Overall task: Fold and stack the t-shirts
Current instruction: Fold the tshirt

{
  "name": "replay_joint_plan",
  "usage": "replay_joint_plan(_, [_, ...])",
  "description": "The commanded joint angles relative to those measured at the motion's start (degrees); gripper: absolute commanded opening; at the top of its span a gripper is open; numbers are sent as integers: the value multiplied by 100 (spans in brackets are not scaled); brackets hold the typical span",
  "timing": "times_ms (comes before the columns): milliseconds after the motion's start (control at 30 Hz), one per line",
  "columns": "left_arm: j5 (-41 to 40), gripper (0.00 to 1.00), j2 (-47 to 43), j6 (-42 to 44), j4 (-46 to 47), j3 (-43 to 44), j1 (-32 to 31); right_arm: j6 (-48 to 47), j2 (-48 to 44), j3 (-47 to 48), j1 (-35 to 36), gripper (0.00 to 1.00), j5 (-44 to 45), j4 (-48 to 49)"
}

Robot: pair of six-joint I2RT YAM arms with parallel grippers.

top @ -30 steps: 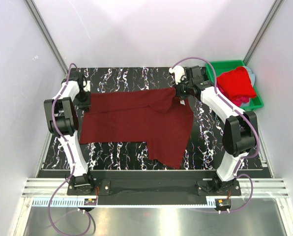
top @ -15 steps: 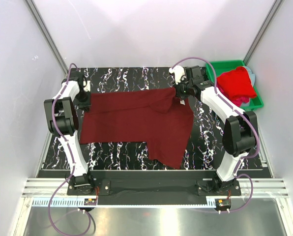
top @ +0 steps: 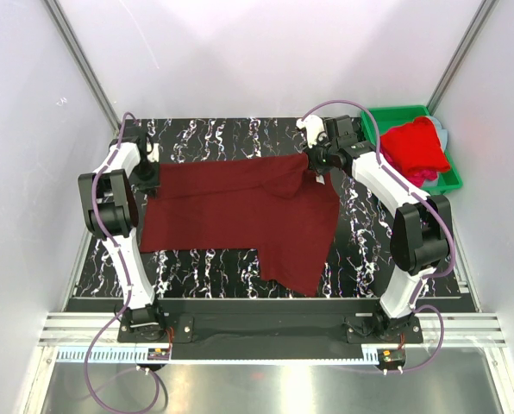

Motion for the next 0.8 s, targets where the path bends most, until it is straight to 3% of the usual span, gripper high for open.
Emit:
replay_joint_plan(0, [0, 0, -121, 10, 41, 170, 19, -61, -50, 44, 22, 0, -85, 208])
replay_joint_plan(267, [-114, 0, -631, -43, 164, 143, 19, -61, -67, 79, 31, 0, -94, 208])
replay_joint_plan(367, [-150, 27, -658, 1, 120, 90, 19, -61, -76, 61, 22, 0, -94, 216])
replay_joint_plan(767, [-97, 27, -236, -34, 67, 151, 28, -113, -146, -18, 13, 0, -59, 208])
